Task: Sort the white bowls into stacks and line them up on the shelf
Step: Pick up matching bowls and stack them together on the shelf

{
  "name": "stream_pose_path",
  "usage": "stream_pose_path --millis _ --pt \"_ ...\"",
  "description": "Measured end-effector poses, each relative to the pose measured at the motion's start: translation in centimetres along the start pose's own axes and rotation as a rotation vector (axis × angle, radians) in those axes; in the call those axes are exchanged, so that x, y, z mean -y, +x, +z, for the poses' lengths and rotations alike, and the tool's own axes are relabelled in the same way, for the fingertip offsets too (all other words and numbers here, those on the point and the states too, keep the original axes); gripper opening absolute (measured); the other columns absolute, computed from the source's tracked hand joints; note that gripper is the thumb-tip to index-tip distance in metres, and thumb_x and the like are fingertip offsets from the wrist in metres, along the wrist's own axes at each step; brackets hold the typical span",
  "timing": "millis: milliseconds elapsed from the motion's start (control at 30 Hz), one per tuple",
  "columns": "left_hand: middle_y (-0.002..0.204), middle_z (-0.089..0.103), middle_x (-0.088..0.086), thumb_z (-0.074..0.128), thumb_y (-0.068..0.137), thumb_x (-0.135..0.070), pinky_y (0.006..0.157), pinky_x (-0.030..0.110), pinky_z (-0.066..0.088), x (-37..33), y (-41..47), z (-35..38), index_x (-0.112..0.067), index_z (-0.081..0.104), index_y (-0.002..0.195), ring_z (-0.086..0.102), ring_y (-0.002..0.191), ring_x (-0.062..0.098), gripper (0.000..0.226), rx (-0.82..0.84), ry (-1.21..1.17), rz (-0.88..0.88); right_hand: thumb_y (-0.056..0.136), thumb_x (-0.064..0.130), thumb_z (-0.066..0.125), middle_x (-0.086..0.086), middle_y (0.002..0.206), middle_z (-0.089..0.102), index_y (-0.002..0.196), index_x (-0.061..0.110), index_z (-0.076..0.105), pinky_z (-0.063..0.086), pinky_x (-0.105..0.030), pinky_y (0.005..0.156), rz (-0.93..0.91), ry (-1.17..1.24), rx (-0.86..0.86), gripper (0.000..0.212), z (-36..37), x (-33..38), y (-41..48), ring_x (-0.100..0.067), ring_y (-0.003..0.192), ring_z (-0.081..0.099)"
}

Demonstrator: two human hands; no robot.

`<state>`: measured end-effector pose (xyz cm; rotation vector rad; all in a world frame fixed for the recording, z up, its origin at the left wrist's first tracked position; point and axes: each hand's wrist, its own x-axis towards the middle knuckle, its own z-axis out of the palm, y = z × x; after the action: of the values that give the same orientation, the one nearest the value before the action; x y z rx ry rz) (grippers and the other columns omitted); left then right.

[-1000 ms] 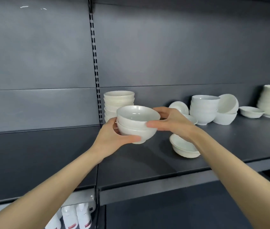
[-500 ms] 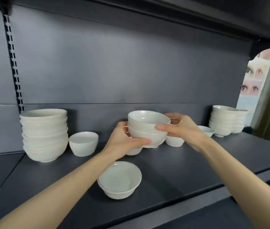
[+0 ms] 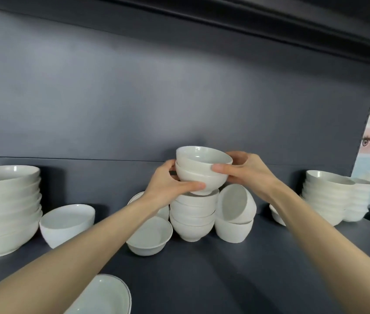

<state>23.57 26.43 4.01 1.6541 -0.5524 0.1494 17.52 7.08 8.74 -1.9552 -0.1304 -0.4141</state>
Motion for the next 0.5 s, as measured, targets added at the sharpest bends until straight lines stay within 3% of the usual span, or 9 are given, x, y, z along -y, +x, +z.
stream_pose_path --millis 267,500 --pt "0.104 0.07 -0.008 0.091 0.059 -0.018 0.082 0.023 0.054 3.0 3.0 0.9 -0.016 0.06 0.116 0.066 0.096 0.004 0.065 0.016 0.064 -0.045 0.067 0.029 0.085 0.0 0.102 0.074 0.112 0.016 0.066 0.054 -0.04 0.094 0.024 -0.022 0.029 0.05 0.3 -3.1 3.0 -0.016 0.099 0.069" --pt "0.107 0.068 -0.011 0.089 0.062 -0.018 0.076 0.016 0.05 4.2 2.9 1.1 -0.019 0.058 0.116 0.063 0.097 0.0 0.062 0.026 0.045 -0.101 0.071 0.026 0.082 -0.001 0.105 0.074 0.107 0.019 0.068 0.054 -0.038 0.095 0.023 -0.029 0.098 0.039 0.5 -4.6 3.7 -0.016 0.101 0.068"
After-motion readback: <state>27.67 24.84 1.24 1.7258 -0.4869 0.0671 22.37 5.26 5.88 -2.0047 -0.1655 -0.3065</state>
